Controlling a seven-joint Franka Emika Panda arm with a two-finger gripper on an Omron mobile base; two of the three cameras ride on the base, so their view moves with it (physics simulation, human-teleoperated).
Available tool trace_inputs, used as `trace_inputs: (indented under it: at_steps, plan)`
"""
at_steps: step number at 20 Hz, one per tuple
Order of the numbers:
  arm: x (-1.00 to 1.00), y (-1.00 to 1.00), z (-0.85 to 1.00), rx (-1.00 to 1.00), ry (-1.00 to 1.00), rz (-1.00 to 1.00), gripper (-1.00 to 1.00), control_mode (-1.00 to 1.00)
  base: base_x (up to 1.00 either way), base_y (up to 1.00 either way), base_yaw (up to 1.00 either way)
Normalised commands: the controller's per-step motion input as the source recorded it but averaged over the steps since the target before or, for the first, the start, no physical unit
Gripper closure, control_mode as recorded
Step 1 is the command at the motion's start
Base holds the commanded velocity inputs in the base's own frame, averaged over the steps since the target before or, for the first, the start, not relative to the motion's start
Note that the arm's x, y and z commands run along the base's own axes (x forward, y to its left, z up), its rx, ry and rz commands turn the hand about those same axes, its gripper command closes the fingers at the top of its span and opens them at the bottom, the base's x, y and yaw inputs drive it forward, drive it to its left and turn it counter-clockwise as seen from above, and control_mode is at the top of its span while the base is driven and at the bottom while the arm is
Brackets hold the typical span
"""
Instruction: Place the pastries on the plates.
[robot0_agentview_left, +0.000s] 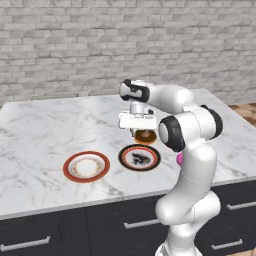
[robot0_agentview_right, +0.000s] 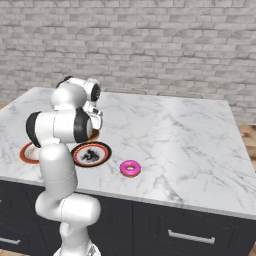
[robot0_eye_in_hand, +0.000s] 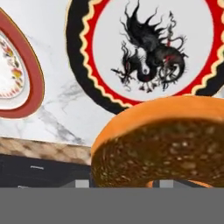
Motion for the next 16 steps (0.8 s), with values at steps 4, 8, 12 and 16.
trace_inputs:
  at_steps: [4, 8, 12, 16]
  plan:
    - [0.0, 1.0, 0.0, -0.03, 0.18, 0.03, 1.0, -1.0, 0.0, 0.0, 0.0]
    - [0.04, 1.0, -0.16, -0.03, 0.19, 0.0, 1.0, -1.0, 0.0, 0.0, 0.0]
    - [0.01, 1.0, -0.02, 0.0, 0.16, 0.0, 1.0, -1.0, 0.0, 0.0, 0.0]
    - [0.01, 1.0, -0.11, -0.08, -0.02, 0.0, 1.0, -1.0, 0.0, 0.0, 0.0]
